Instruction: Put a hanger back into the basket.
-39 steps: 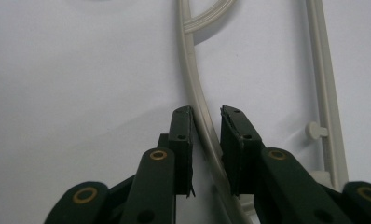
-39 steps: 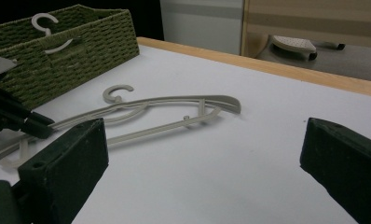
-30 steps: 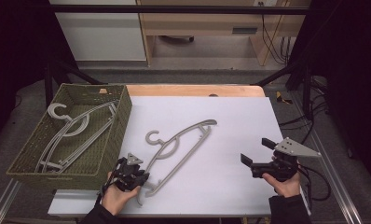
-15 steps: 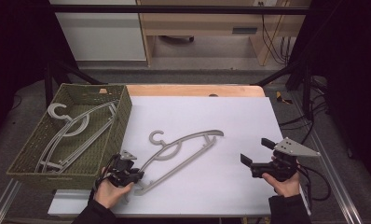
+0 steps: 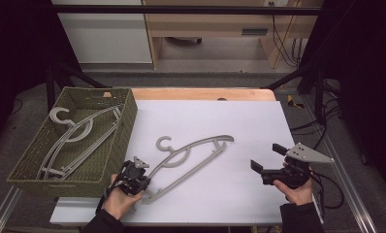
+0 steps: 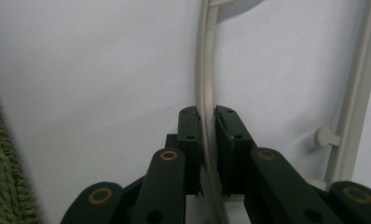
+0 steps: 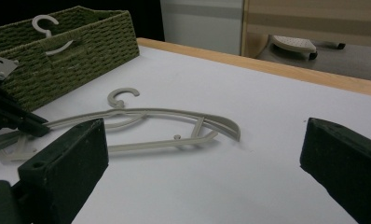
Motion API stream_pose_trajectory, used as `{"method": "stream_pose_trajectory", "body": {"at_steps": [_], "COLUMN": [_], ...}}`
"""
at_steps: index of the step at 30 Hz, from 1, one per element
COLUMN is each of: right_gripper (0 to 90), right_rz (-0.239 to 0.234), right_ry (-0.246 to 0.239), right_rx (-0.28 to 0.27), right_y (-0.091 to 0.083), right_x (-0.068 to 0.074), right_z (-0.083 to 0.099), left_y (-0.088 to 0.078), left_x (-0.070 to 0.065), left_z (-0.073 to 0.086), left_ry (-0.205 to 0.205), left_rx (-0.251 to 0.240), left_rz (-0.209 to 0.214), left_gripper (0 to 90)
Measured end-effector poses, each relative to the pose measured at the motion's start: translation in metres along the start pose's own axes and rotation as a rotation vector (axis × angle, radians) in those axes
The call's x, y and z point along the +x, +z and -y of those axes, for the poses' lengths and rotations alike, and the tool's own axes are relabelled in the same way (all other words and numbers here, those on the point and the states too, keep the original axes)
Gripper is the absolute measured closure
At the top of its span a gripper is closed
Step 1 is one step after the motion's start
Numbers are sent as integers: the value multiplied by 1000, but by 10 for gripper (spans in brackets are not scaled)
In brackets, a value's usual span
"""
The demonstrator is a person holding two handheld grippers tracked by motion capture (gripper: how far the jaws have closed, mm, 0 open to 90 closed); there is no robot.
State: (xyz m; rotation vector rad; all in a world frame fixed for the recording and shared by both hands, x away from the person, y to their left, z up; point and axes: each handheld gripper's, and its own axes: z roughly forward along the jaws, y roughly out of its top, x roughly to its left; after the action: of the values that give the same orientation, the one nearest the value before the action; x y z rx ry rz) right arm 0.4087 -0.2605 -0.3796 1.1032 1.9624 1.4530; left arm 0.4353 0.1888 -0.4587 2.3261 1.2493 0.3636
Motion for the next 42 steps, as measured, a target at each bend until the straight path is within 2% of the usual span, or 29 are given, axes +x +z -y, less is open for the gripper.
{"method": "stream_pose_trajectory", "body": {"at_steps": [3,6,9,12,15,19,25,27,35,39,40,42], "right_gripper": [12,12,12,12,12,11,11,11,11,11,10,10], "right_rz": [-1,1,1,0,2,5,10,8,10,10,9,10], "right_ry": [0,1,1,0,4,2,2,2,5,6,7,7], "right_rx": [1,3,2,-3,-5,-5,-10,-11,-14,-16,-17,-16], "right_y": [-1,-1,-1,-1,-2,-2,-4,-5,-6,-6,-7,-6], "right_x": [-1,-1,-1,-1,-1,-2,-3,-3,-3,-4,-4,-4], "right_z": [0,0,0,0,0,0,-1,-1,-1,-1,-1,-1], "left_y": [0,-3,-12,-21,-30,-41,-59,-65,-96,-113,-116,-122], "left_x": [4,2,-1,-1,-2,-4,-7,-6,4,14,18,24], "left_z": [2,4,4,4,4,2,-1,-3,-8,-10,-10,-12], "left_ry": [4,0,17,7,7,49,64,62,61,40,49,44], "left_rx": [-17,-58,-103,-147,-187,-200,-244,-255,-320,-360,-356,-362], "left_rz": [16,22,27,52,45,12,-7,-2,-19,-38,-47,-62], "left_gripper": [825,826,826,827,827,826,826,826,826,826,826,826]}}
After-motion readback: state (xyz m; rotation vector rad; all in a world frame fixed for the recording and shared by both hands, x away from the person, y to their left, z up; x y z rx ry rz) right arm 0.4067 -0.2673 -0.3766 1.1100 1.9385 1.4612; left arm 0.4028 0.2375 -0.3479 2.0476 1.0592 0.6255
